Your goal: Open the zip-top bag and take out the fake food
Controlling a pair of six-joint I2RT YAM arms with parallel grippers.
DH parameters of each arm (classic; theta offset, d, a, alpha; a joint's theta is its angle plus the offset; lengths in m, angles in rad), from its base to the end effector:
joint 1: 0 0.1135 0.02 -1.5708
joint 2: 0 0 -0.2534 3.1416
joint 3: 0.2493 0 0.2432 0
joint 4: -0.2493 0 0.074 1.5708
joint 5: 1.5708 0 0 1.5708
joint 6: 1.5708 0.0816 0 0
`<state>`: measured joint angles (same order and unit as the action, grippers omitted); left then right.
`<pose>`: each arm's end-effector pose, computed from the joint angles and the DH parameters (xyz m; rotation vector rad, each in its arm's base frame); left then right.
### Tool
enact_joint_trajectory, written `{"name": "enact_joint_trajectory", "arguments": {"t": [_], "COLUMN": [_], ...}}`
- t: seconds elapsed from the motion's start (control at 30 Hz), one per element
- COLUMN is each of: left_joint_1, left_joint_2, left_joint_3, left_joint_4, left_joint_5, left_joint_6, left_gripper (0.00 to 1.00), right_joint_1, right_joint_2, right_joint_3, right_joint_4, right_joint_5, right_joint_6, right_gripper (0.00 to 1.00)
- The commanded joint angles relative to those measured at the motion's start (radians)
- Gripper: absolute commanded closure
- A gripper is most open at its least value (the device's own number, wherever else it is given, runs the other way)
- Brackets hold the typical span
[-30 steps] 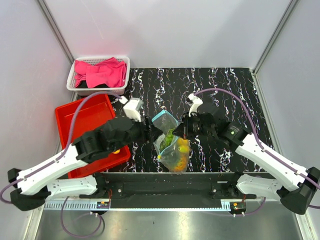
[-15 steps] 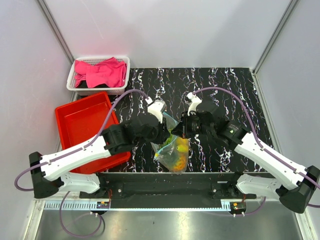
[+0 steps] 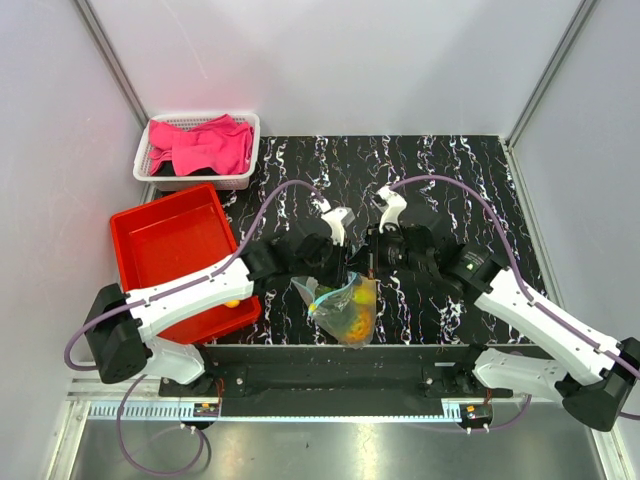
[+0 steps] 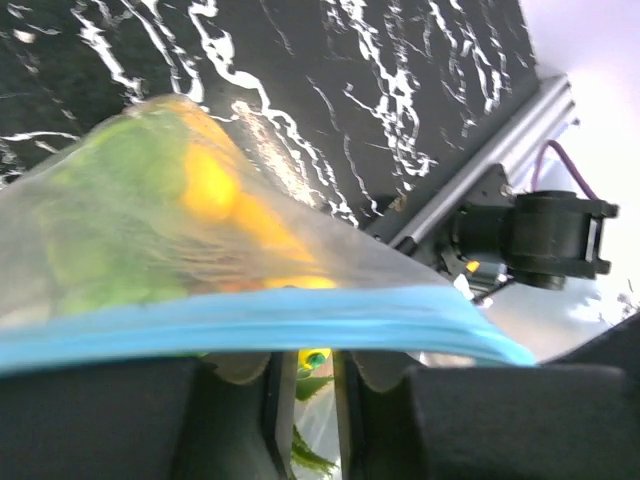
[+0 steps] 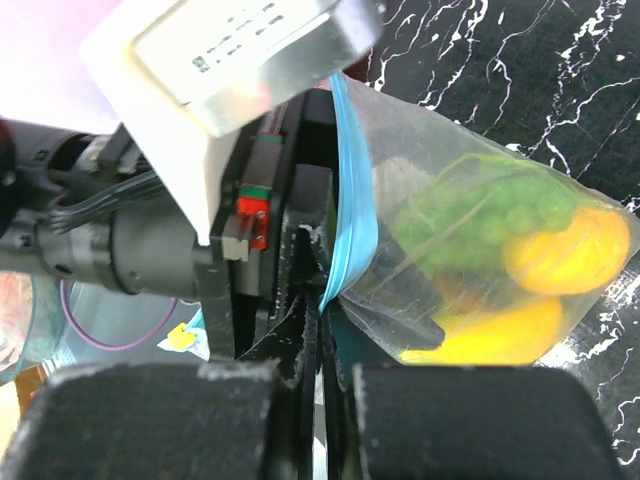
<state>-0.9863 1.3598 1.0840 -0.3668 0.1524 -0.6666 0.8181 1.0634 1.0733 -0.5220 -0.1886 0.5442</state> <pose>0.1739 -0.2853 0.2622 0.4774 2.3791 -1.0182 0.1709 0.2048 0.3218 -0.4281 2.1994 0.9886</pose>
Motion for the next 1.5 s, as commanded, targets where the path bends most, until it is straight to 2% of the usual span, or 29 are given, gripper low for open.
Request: {"name": "enact_joint_trajectory", "arguments": {"t": [0.0, 0.17, 0.43, 0.57, 0.77, 0.97, 1.17, 1.47], "left_joint_1": [-0.006, -0.006, -0.02, -0.038, -0.06, -0.086, -0.109, -0.127], "left_joint_2": [-0.022, -0.031, -0.056, -0.041, -0.011, 0.009, -0.007, -0.019], "left_joint_3": [-0.027, -0.091, -0.13, -0.141, -0.16, -0.177, -0.2, -0.228], "left_joint_4": [0.118, 0.134, 0.135, 0.164, 0.22, 0.265, 0.276, 0.289], "left_joint_5": [0.154, 0.18, 0.17, 0.18, 0.177, 0.104, 0.001, -0.043], "left_joint_6": [-0.01, -0.03, -0.036, -0.05, -0.091, -0.139, -0.169, -0.186], "left_gripper": [0.73, 0.72, 0.48, 0.41, 0.45, 0.56, 0.61, 0.65], "right_joint_1": [0.006, 0.006, 0.007, 0.006, 0.006, 0.006, 0.006, 0.006], "right_joint_2": [-0.014, -0.017, -0.017, -0.013, -0.023, -0.037, -0.066, -0.14], "right_joint_3": [0.022, 0.02, 0.008, 0.004, -0.009, -0.027, -0.033, -0.03], "right_joint_4": [0.066, 0.066, 0.063, 0.065, 0.065, 0.063, 0.056, 0.019], "right_joint_5": [-0.018, -0.014, -0.015, -0.02, -0.012, -0.009, 0.005, 0.072], "right_joint_6": [-0.004, -0.004, -0.004, 0.003, 0.01, 0.017, 0.033, 0.082], "right_gripper": [1.0, 1.0, 1.0, 1.0, 1.0, 1.0, 1.0, 1.0]}}
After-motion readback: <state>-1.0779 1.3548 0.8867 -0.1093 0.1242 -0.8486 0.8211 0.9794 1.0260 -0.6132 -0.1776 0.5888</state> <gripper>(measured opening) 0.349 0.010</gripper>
